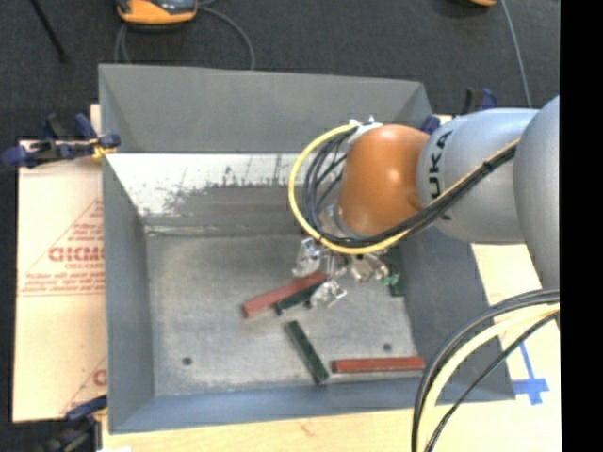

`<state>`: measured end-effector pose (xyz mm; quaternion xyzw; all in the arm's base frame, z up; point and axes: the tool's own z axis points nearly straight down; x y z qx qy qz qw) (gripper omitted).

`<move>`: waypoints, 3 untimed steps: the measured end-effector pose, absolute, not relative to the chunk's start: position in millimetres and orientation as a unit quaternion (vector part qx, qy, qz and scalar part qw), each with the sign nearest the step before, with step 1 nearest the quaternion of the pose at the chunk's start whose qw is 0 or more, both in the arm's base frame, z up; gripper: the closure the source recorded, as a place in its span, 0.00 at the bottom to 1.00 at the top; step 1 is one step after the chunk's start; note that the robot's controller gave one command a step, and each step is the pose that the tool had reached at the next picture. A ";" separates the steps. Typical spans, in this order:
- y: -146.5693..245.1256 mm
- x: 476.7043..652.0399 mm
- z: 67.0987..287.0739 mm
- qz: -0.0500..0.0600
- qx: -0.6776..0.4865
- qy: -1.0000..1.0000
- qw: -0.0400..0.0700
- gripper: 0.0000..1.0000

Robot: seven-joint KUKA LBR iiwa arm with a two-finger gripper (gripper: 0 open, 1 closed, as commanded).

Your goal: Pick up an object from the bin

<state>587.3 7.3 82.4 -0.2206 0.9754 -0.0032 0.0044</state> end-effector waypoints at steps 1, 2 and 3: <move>7.3 587.3 82.4 -0.003 -0.221 0.975 0.004 1.00; 11.2 579.9 189.5 0.000 -0.219 0.976 0.002 1.00; 11.3 579.8 189.5 0.000 -0.218 0.976 0.002 1.00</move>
Offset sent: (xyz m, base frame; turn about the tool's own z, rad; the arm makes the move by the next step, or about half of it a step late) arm -0.0084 0.0048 0.1067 0.0015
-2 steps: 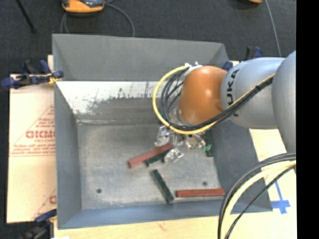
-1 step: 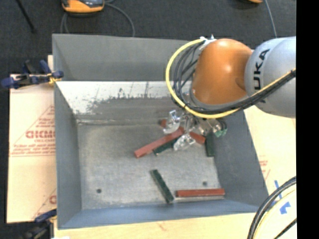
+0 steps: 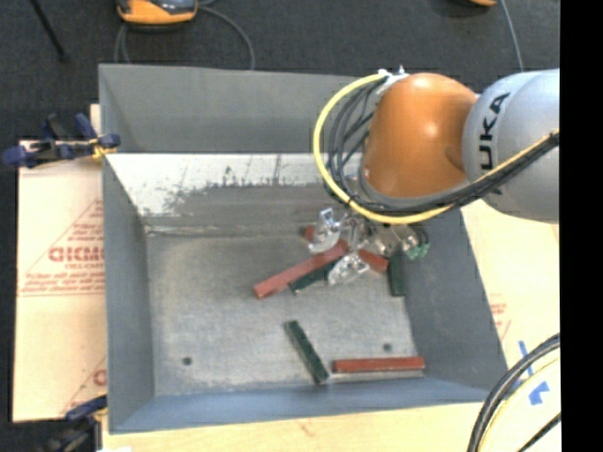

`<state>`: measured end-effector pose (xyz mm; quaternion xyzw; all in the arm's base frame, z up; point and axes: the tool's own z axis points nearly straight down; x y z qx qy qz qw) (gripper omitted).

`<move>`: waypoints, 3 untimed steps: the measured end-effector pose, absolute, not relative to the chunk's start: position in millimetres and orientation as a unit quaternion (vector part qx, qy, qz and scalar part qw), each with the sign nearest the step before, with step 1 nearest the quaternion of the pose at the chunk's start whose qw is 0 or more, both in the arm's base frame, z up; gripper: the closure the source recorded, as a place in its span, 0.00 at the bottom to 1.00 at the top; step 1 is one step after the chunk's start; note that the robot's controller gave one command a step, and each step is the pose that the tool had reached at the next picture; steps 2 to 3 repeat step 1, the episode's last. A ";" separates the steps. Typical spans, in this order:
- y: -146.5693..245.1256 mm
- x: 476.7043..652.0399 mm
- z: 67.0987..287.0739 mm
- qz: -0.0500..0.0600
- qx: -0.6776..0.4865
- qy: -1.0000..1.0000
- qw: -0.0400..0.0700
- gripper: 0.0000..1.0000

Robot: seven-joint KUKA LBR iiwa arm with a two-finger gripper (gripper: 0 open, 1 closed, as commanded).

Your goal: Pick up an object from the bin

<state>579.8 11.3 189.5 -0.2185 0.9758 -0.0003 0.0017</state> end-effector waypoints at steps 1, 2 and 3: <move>11.5 583.3 225.8 0.000 -0.213 0.977 -0.001 1.00; 11.5 583.3 225.8 0.000 -0.213 0.977 -0.001 1.00; 11.5 583.3 225.8 0.000 -0.213 0.977 -0.001 1.00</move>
Offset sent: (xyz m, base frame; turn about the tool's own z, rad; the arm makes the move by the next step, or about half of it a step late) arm 0.0536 -0.0699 0.1049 0.1593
